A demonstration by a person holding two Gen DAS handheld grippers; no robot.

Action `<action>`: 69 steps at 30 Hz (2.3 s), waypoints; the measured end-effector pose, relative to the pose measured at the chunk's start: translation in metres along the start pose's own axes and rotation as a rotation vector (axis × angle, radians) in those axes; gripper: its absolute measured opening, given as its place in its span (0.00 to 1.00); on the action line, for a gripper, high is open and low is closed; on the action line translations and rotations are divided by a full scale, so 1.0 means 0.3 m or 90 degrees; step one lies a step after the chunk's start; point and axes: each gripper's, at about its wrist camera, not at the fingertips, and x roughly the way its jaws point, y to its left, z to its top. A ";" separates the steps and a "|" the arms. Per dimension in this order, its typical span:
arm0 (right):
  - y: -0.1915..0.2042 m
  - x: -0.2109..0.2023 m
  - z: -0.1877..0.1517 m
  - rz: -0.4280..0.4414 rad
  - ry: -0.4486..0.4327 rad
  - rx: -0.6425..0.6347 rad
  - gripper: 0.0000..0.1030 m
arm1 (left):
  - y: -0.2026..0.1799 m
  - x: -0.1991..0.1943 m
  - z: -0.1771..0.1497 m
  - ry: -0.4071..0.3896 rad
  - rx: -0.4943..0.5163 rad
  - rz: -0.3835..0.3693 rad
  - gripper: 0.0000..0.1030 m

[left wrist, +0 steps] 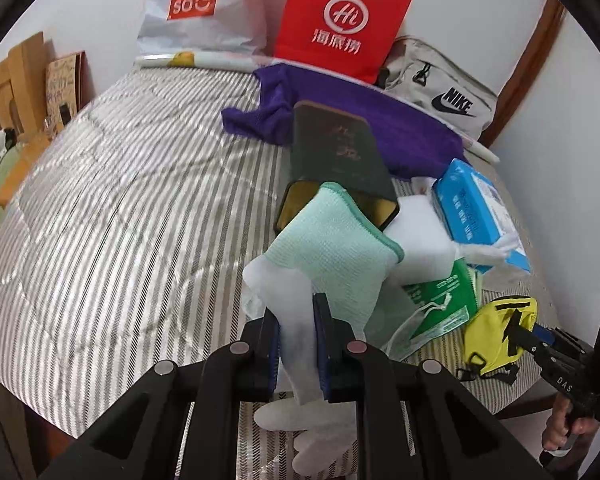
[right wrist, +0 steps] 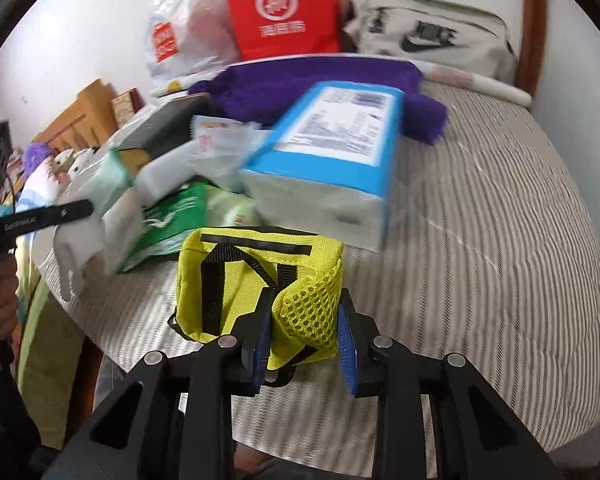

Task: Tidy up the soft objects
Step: 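Grasp the yellow mesh bag with the right tool while the left tool holds the glove, then carry the glove with the left tool while the right tool carries the bag to the purple towel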

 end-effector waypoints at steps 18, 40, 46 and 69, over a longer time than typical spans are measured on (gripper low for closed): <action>0.007 0.058 -0.023 0.031 -0.005 0.020 0.28 | -0.008 0.017 -0.009 -0.004 -0.003 -0.024 0.16; -0.036 -0.211 0.073 0.046 -0.100 0.053 0.25 | -0.051 -0.231 0.080 -0.097 0.023 -0.039 0.09; -0.038 -0.226 0.143 0.052 -0.106 0.053 0.25 | -0.059 -0.256 0.154 -0.105 0.026 -0.025 0.09; -0.009 -0.197 0.573 -0.002 -0.176 -0.011 0.25 | -0.157 -0.175 0.498 -0.095 0.050 -0.010 0.09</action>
